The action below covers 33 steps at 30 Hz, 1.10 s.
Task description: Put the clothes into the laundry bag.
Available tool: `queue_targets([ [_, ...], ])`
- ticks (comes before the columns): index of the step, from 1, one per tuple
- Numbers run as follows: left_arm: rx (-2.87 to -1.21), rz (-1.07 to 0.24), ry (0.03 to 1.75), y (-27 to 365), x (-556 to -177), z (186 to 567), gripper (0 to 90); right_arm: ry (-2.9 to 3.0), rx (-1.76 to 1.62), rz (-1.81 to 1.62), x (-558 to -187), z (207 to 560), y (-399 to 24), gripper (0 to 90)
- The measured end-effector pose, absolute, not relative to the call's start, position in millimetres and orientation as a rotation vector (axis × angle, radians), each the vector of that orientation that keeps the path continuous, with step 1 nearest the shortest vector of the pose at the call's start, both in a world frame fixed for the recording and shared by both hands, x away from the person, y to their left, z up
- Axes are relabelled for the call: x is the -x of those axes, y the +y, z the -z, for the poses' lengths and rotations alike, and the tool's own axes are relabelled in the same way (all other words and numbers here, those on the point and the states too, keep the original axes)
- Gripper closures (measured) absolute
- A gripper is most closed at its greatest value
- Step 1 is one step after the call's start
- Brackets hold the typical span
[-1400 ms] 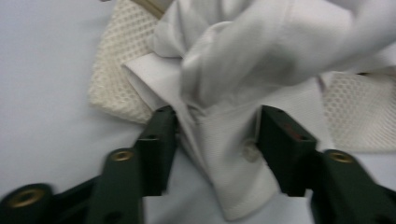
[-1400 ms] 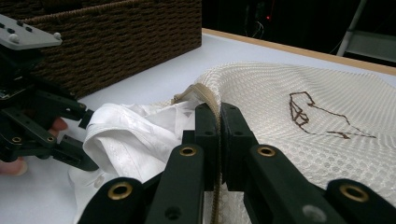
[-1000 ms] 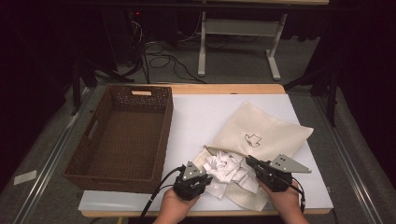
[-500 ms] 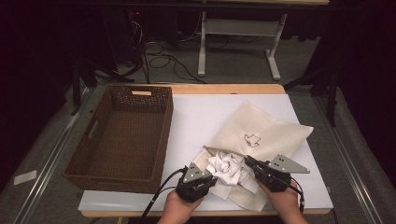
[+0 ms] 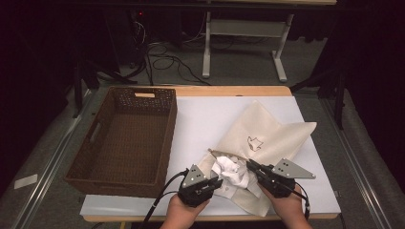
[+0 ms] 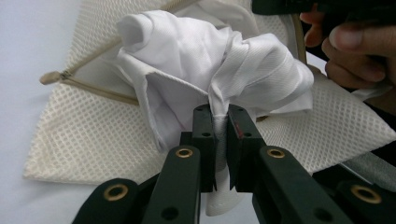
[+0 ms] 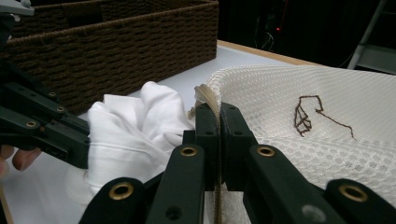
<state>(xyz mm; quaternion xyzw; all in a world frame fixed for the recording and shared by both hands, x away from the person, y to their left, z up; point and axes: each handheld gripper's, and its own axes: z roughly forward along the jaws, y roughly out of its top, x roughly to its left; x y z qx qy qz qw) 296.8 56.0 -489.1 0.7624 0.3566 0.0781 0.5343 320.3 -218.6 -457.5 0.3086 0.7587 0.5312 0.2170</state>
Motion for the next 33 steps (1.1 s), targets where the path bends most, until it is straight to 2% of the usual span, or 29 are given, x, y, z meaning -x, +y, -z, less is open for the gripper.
queue_targets([
  [12,-1.754,-0.223,0.805,66,-290,466,82.9,2.066,-0.839,-1.550,-310,443,-217,88.9],
  [33,-1.769,-0.249,0.754,59,-282,460,82.8,2.052,-0.815,-1.583,-306,437,-219,88.9],
])
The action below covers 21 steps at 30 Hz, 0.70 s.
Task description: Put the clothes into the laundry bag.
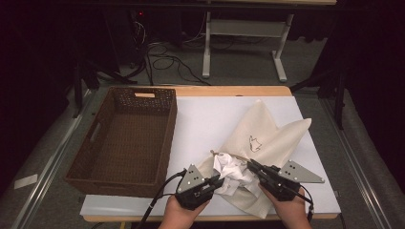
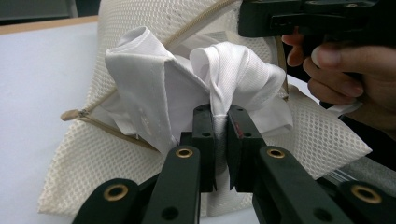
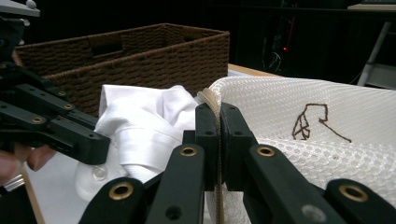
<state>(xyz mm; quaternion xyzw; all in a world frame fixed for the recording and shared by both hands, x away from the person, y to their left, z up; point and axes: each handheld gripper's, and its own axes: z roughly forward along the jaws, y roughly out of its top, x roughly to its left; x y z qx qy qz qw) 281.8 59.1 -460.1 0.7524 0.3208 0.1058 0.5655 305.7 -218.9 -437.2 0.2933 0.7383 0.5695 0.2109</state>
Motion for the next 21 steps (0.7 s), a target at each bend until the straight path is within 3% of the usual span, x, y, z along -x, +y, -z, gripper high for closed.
queue_targets([
  [12,-1.773,-0.257,0.742,56,-279,459,82.8,2.044,-0.799,-1.589,-301,432,-217,88.9],
  [21,-1.834,-0.268,0.779,38,-286,483,82.8,2.048,-0.810,-1.545,-304,438,-221,88.8],
])
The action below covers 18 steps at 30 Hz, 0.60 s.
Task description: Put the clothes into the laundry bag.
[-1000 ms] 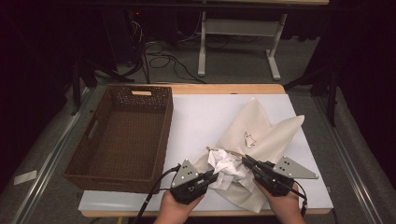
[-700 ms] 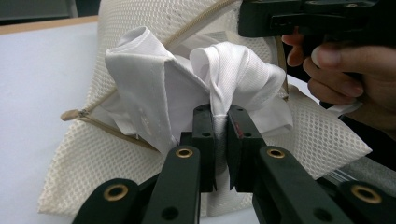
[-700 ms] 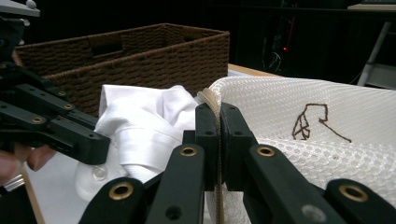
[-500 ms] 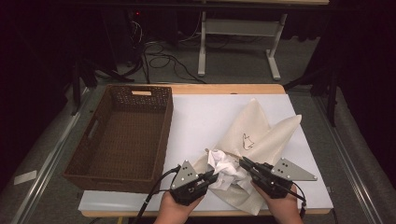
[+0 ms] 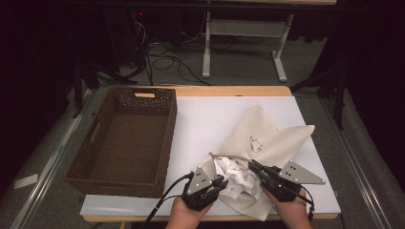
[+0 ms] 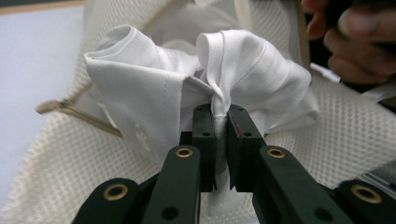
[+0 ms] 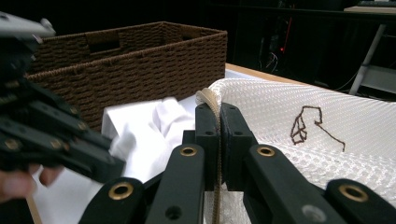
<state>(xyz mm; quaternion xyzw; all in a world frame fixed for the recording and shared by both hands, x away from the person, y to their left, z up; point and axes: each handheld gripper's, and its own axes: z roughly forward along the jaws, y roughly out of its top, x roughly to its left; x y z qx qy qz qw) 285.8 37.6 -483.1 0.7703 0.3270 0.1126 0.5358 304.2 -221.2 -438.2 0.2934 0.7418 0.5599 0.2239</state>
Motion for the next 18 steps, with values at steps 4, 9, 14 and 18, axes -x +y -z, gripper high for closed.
queue_targets([
  [4,-1.872,-0.279,0.810,30,-292,494,82.7,2.055,-0.806,-1.542,-304,440,-220,88.8],
  [9,-1.904,-0.300,0.825,22,-298,503,82.7,2.058,-0.802,-1.534,-304,441,-219,88.8],
  [14,-1.926,-0.321,0.844,9,-305,511,82.7,2.058,-0.814,-1.538,-305,441,-220,88.8],
  [18,-1.937,-0.339,0.842,0,-309,511,82.6,2.054,-0.815,-1.541,-305,441,-221,88.8],
])
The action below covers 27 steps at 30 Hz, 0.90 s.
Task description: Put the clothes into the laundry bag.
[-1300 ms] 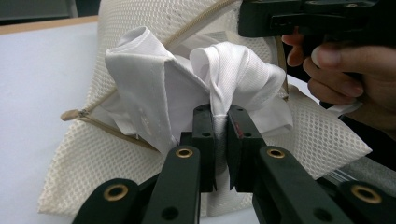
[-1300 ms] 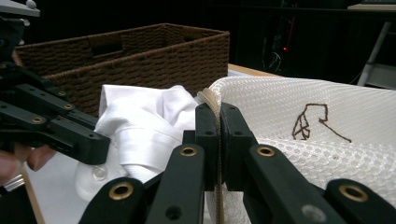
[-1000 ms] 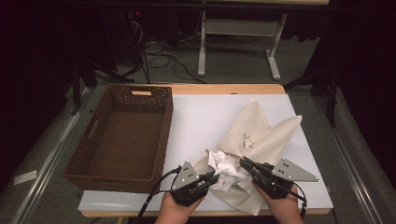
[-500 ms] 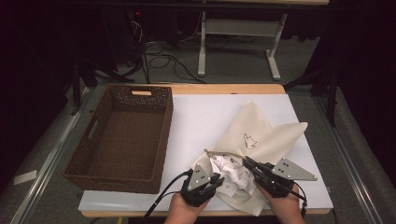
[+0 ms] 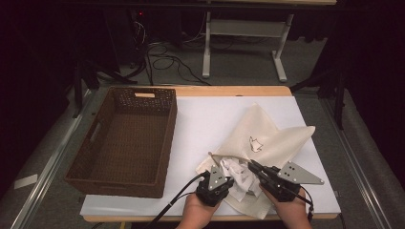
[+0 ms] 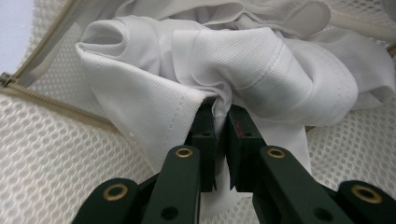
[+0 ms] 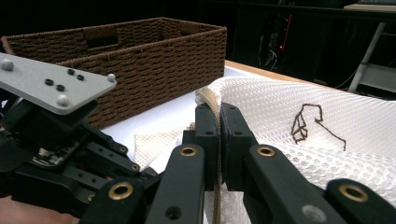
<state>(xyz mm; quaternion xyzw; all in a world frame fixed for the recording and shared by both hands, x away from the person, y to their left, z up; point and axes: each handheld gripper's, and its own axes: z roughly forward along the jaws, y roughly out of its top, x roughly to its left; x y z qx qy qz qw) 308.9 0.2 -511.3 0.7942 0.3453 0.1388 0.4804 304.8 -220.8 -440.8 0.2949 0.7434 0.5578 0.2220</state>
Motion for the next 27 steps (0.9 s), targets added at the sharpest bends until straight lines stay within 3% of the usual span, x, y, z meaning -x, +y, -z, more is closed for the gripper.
queue_targets([
  [27,-1.967,-0.401,0.838,-62,-357,504,81.7,2.004,-0.926,-1.514,-317,445,-246,88.7],
])
